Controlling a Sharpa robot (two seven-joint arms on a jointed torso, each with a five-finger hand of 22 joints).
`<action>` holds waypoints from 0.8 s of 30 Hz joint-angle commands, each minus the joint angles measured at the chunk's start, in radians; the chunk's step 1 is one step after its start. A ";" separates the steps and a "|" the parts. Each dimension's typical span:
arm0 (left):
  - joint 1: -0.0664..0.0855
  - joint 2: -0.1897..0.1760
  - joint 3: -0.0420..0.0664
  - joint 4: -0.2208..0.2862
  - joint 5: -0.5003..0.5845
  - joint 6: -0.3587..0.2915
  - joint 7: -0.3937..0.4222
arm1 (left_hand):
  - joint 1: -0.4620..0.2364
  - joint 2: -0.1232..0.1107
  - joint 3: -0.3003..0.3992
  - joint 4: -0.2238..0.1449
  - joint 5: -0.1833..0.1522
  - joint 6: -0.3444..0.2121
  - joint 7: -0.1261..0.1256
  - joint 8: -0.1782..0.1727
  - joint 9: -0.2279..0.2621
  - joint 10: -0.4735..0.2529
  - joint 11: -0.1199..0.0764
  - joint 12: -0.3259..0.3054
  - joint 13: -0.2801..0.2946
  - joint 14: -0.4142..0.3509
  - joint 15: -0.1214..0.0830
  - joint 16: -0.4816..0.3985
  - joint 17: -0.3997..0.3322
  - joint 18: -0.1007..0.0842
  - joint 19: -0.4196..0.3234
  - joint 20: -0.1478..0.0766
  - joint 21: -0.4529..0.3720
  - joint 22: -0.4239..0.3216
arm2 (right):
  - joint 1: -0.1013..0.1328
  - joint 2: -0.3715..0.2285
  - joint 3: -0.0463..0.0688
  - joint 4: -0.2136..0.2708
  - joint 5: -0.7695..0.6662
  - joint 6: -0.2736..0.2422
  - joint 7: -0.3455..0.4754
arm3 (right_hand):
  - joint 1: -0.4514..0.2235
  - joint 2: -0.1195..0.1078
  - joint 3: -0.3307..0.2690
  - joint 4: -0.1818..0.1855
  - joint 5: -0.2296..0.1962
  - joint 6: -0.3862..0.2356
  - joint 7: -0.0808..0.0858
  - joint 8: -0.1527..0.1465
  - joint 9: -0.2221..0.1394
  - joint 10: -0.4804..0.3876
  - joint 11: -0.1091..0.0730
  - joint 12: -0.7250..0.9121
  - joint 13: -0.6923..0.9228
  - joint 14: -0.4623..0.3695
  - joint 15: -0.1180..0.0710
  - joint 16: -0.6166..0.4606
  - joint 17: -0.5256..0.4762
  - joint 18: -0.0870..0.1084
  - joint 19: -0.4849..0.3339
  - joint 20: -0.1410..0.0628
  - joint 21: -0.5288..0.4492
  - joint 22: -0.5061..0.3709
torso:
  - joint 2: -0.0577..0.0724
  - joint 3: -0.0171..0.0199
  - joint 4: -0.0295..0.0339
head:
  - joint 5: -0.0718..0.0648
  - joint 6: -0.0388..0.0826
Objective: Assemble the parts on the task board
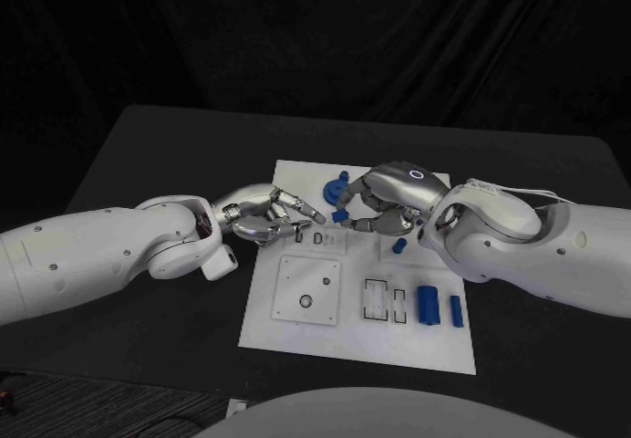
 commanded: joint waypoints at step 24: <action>-0.001 0.017 0.001 0.001 0.000 0.001 0.055 | -0.005 -0.001 0.017 -0.008 -0.001 -0.014 -0.009 -0.004 0.001 0.104 -0.001 0.003 0.262 0.104 -0.005 0.003 0.263 0.008 -0.009 0.001 -0.007 0.080 | -0.001 0.021 0.000 -0.012 -0.002 0.032 0.002 | 0.010 0.001 0.003 -0.009 0.021 0.011 -0.003 0.001 0.045 0.105 0.008 0.003 0.263 0.092 0.010 -0.002 0.214 0.001 0.000 0.007 -0.001 0.191 | 0.001 0.0003 -0.0003 | -0.007 0.001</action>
